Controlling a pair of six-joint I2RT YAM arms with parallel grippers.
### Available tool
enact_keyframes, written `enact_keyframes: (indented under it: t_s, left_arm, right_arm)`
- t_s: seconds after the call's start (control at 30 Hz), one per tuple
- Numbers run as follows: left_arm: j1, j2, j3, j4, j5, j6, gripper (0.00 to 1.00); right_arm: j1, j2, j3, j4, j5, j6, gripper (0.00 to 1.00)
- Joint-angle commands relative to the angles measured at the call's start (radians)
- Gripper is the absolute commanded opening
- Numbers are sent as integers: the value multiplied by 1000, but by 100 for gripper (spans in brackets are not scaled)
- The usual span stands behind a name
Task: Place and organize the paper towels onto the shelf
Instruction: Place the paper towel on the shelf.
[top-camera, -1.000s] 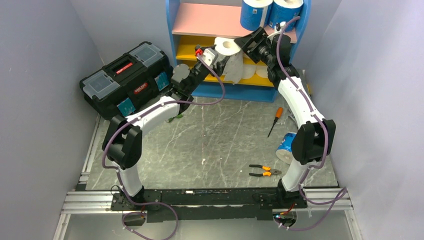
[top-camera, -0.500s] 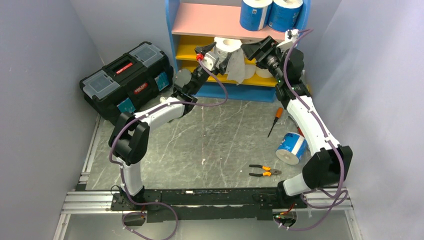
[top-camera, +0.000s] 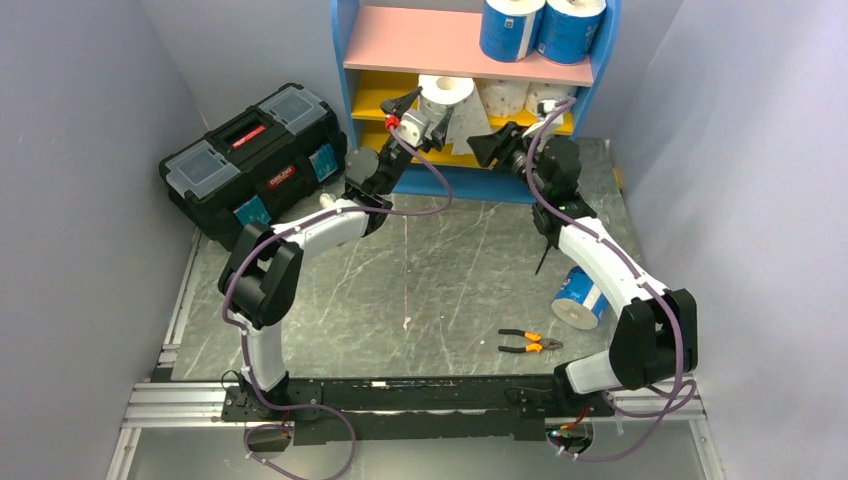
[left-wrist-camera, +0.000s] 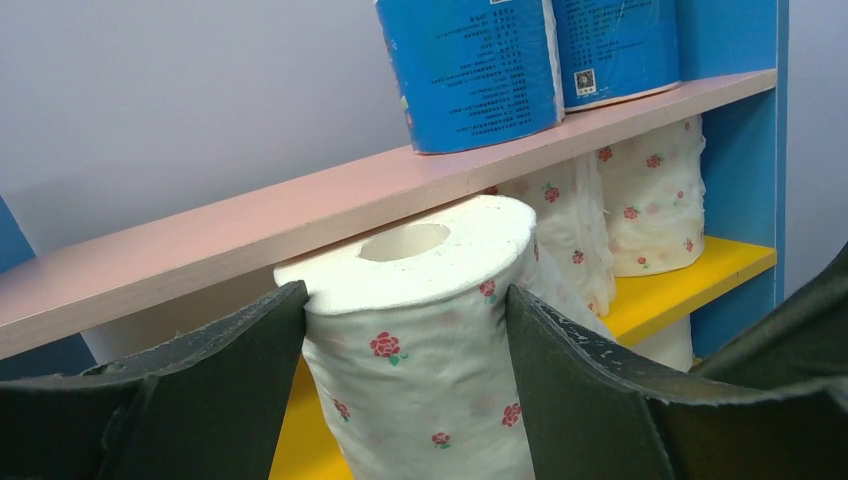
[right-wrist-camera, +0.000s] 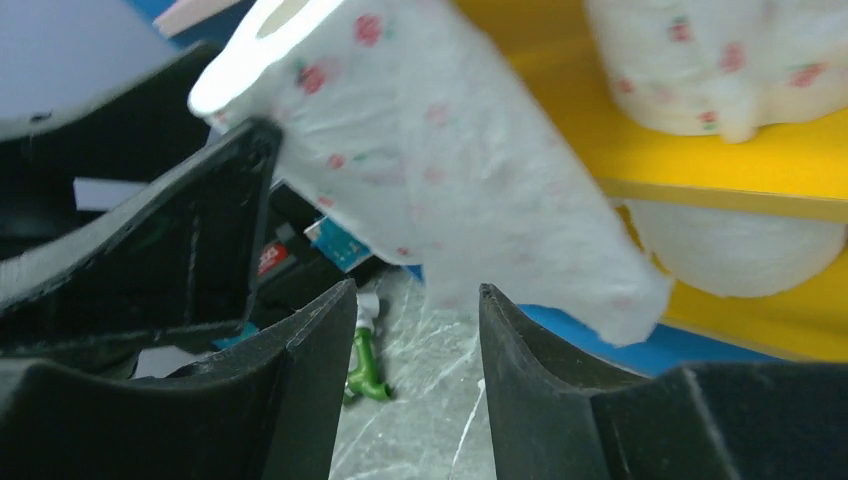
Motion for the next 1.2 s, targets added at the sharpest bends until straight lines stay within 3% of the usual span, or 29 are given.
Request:
enact_keyframes:
  t_s: [0.0,0.13,0.47,0.73,0.93,1.17]
  left_arm:
    - [5,-3,3,37,-5,12,77]
    - [5,-6,9,22,9,13,77]
    - [6,-21,1,-4,40,24,77]
    - [3,-27,5,-10,70,11,77]
    - [3,-32,-4,-16,81,8,77]
    - [3,-60,-26,-28,98,3,85]
  right_arm:
    - [66,-25,3,126,-10,-155,49]
    - [126,22,35,125,16,-203,45]
    - [133,115,56,180,27,-172,37]
    - [135,173,67,282,81,-129,40]
    - [135,213,115,266,166,-125,44]
    - [135,225,160,246,239,-138,44]
